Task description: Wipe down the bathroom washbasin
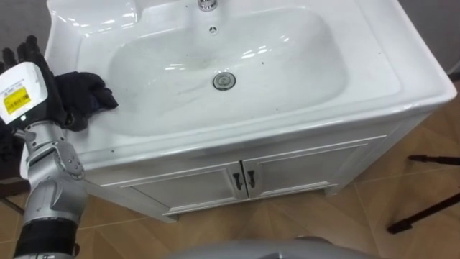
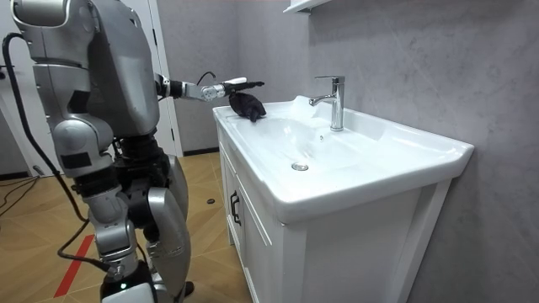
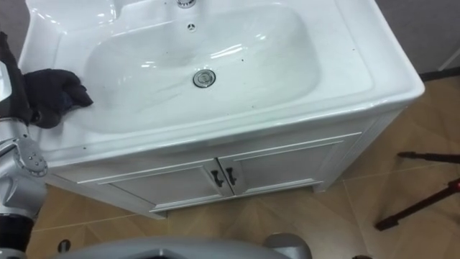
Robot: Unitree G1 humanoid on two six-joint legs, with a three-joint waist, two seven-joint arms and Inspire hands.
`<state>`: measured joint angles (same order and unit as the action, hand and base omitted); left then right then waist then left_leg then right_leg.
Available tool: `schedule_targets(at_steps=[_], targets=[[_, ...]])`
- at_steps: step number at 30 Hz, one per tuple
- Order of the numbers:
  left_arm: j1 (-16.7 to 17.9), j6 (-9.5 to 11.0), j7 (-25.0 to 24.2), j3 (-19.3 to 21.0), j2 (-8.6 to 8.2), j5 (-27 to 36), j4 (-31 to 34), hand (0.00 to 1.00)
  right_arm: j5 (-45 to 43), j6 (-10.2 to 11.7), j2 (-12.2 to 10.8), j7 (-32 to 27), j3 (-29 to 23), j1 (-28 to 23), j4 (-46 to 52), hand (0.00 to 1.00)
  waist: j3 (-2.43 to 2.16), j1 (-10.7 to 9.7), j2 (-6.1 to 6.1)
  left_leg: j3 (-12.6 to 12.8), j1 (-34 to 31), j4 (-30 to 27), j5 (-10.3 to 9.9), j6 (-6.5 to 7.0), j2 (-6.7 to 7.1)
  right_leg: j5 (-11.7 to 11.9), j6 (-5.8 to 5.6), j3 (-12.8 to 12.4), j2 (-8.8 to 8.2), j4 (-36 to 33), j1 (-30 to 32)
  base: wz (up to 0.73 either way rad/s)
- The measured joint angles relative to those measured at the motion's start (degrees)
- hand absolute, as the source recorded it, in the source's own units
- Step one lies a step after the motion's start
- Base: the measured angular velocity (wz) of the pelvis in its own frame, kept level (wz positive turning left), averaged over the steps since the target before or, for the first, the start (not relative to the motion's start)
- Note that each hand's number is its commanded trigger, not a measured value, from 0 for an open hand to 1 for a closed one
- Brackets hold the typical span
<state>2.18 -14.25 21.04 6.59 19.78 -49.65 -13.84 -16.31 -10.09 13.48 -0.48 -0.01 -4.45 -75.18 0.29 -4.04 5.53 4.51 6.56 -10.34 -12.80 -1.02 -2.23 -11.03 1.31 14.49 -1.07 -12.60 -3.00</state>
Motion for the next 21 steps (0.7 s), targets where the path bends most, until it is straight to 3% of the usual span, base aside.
schedule_targets(at_steps=[14, 16, 21], targets=[[-0.2, 0.5, -0.4, 0.0, 0.43, 1.5, 0.5, 0.00, 0.0, 0.7, 0.0, 1.0, 0.0, 0.5, 1.4, 0.00, 0.05, -0.1, -0.71, 0.0, 0.0, 0.0, 0.0, 0.00, 0.00, 0.0, -0.01, 0.0, -0.01, 0.1, 0.0, 0.00], [-0.2, 0.5, -0.4, 0.0, 0.44, 5.2, 0.5, 0.00, 0.1, 0.6, 0.0, 1.0, 0.1, 0.4, 1.6, 0.00, 0.02, -0.2, -0.56, 0.0, 0.0, 0.0, 0.0, 0.00, 0.00, 0.0, -0.01, 0.0, -0.01, 0.1, -0.1, 0.00], [-0.3, 0.9, -0.4, 0.1, 0.42, 22.2, 0.7, 0.00, 0.2, 0.7, 0.1, 0.8, 1.0, 0.0, 1.5, 0.00, -0.21, 0.0, -0.18, 0.0, 0.1, 0.0, 0.0, 0.00, 0.00, 0.0, 0.00, -0.1, -0.01, 0.0, 0.0, 0.00]])
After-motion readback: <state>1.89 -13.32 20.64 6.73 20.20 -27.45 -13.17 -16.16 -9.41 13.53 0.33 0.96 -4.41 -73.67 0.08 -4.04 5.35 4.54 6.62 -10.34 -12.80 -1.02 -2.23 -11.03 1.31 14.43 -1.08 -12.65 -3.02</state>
